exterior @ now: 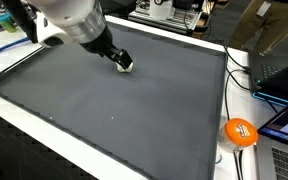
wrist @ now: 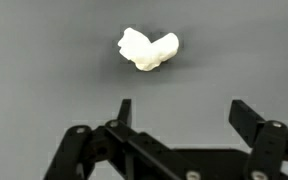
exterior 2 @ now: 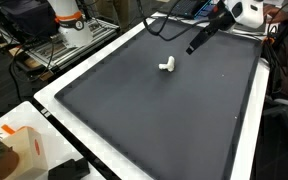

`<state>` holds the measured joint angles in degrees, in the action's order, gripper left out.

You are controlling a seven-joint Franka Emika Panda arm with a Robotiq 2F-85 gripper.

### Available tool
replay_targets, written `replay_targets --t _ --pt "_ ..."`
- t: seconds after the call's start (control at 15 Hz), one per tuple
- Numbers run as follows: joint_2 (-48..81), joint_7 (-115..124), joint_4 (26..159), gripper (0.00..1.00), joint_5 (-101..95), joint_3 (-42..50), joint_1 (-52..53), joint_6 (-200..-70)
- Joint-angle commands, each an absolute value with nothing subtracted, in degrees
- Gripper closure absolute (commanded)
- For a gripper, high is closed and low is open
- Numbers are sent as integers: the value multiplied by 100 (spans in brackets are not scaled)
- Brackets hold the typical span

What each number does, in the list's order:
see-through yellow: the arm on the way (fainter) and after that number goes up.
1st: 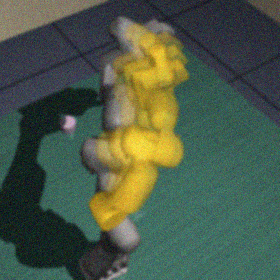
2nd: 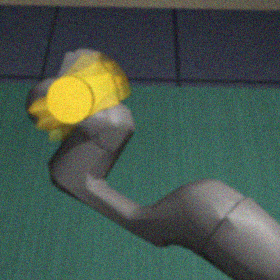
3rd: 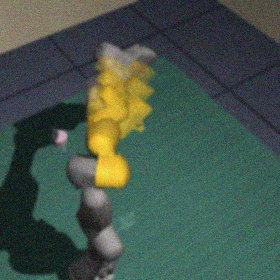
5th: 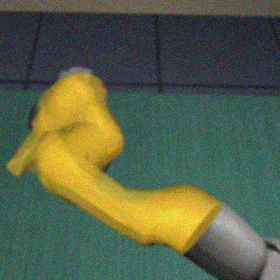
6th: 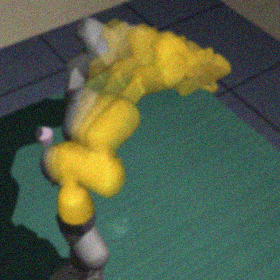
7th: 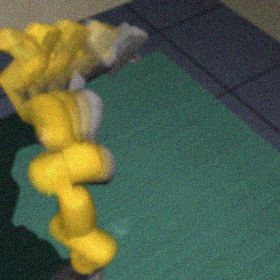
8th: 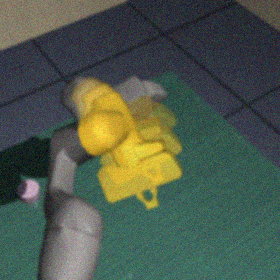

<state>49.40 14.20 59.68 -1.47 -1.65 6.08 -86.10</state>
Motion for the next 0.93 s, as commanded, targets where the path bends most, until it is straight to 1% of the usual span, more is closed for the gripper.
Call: replay_targets --t 0.0,0.33,0.53,0.6,0.87 --pt "3938 1299 7336 0 337 -337 301 -9180" --pt "2910 1068 8522 0 721 -240 240 -9268" --pt "2275 899 9279 0 492 -177 320 -9335" --pt "2902 1053 8390 0 536 -175 337 -9014" --pt "2435 982 8960 0 525 -183 331 -9115"
